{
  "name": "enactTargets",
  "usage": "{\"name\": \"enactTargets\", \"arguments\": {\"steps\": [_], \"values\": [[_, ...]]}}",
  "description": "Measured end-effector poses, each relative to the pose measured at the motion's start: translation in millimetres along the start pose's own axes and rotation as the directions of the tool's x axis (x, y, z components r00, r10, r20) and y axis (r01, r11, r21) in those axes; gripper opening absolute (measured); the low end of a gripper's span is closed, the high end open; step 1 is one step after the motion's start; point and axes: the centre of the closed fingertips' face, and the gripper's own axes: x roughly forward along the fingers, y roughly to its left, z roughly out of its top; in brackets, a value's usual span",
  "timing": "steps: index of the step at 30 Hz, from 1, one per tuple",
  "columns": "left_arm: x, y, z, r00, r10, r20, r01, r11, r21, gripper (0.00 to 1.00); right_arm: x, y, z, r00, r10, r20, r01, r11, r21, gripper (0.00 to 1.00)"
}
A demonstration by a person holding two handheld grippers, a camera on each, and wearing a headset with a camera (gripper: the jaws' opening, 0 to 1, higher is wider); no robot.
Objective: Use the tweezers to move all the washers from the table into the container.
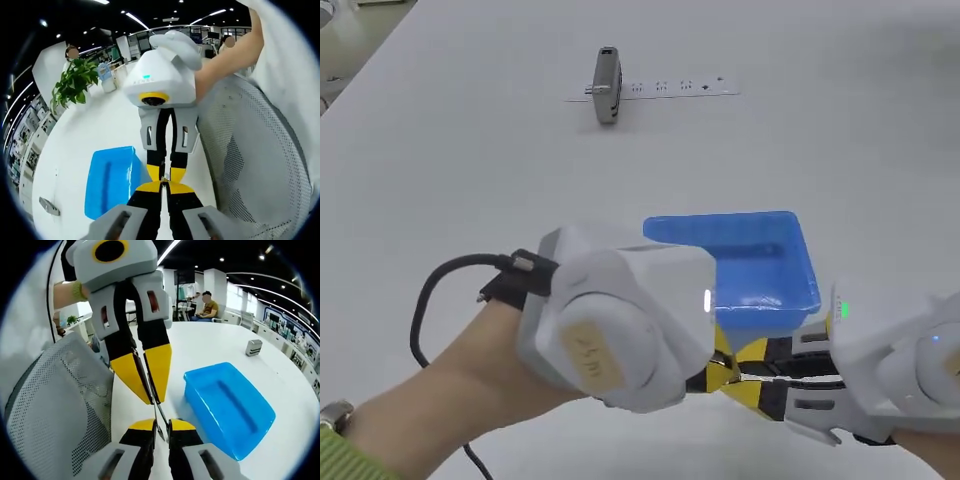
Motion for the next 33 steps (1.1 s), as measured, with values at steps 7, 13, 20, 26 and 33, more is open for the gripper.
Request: {"name": "enactTargets", "arguments": {"steps": [7, 13, 20, 26, 33], "values": [[0.5, 0.8, 0.3, 0.9999, -0.005, -0.014, 0.006, 1.0, 0.019, 0.0, 0.2, -1.9, -0.4, 1.0, -0.005, 0.008, 0.005, 1.0, 0.001, 0.06], [0.4, 0.9, 1.2, 0.9996, -0.004, -0.028, 0.005, 0.999, 0.041, 0.0, 0.0, -2.6, 0.1, 0.9999, -0.013, 0.005, 0.013, 1.0, -0.008, 0.06], [2.5, 4.0, 1.1, 0.9999, -0.005, -0.009, 0.005, 1.0, 0.02, 0.0, 0.4, -4.6, -2.1, 0.9997, -0.021, 0.015, 0.021, 1.0, 0.012, 0.06], [5.5, 10.7, 4.1, 0.9996, -0.027, -0.009, 0.027, 0.999, -0.041, 0.0, 0.1, -7.1, -1.4, 0.9998, -0.02, -0.008, 0.021, 1.0, 0.021, 0.05], [13.7, 10.3, 16.8, 0.9926, -0.072, 0.098, 0.097, 0.955, -0.28, 0.15, -0.7, -10.5, -4.3, 0.9993, 0.0, -0.037, 0.003, 0.997, 0.073, 0.03]]}}
